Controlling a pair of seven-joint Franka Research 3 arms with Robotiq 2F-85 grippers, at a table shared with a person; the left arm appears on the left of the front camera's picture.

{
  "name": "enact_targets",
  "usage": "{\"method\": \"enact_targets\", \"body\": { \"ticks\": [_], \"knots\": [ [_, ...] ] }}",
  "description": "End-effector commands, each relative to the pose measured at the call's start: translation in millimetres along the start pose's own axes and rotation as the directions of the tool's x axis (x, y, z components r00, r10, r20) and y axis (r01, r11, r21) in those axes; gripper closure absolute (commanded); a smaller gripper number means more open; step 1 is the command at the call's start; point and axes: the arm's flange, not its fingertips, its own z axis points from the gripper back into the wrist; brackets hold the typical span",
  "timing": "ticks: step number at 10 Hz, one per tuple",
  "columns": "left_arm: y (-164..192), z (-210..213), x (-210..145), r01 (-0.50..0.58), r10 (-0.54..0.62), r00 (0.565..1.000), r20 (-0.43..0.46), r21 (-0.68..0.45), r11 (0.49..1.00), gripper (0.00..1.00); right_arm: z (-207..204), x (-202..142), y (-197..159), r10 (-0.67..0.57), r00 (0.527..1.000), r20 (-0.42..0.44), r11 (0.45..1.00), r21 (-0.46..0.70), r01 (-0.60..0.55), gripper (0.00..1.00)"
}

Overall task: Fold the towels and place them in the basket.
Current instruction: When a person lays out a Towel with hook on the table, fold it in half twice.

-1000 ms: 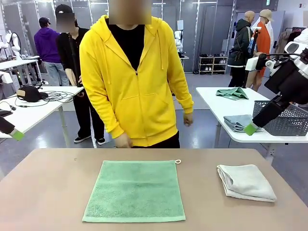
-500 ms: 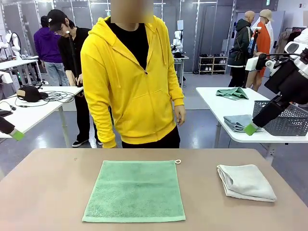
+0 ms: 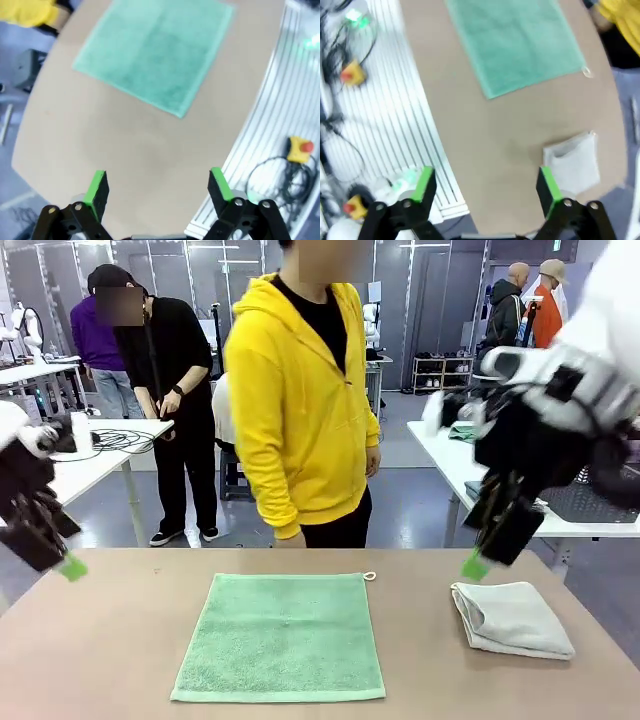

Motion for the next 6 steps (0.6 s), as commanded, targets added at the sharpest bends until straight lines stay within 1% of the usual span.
{"method": "enact_targets", "body": {
  "ticks": [1,2,3,4,5,6],
  "knots": [
    [-21,-17,-8,0.138,-0.139,0.99,-0.017,-0.056,0.989,0.0,-29,9,10,0.14,0.987,-0.076,0.99,0.005,-0.14,0.0],
    [-35,-33,-10,0.203,-0.207,0.977,-0.045,-0.089,0.975,0.0,-47,19,18,0.153,0.98,-0.126,0.988,-0.005,-0.154,0.0],
    [-49,-48,-7,0.237,-0.243,0.968,-0.06,-0.083,0.968,0.0,-68,28,28,0.167,0.977,-0.135,0.986,0.007,-0.168,0.0],
    [-60,-64,-2,0.255,-0.262,0.962,-0.074,-0.088,0.963,0.0,-95,32,36,0.148,0.967,-0.208,0.986,-0.044,-0.161,0.02],
    [-65,-76,-1,0.27,-0.277,0.957,-0.087,-0.089,0.959,0.0,-110,35,41,0.16,0.967,-0.198,0.986,-0.021,-0.167,0.02],
    [-68,-84,-1,0.288,-0.299,0.95,-0.094,-0.111,0.951,0.0,-126,37,42,0.154,0.966,-0.206,0.986,-0.025,-0.163,0.02]
  ]
}}
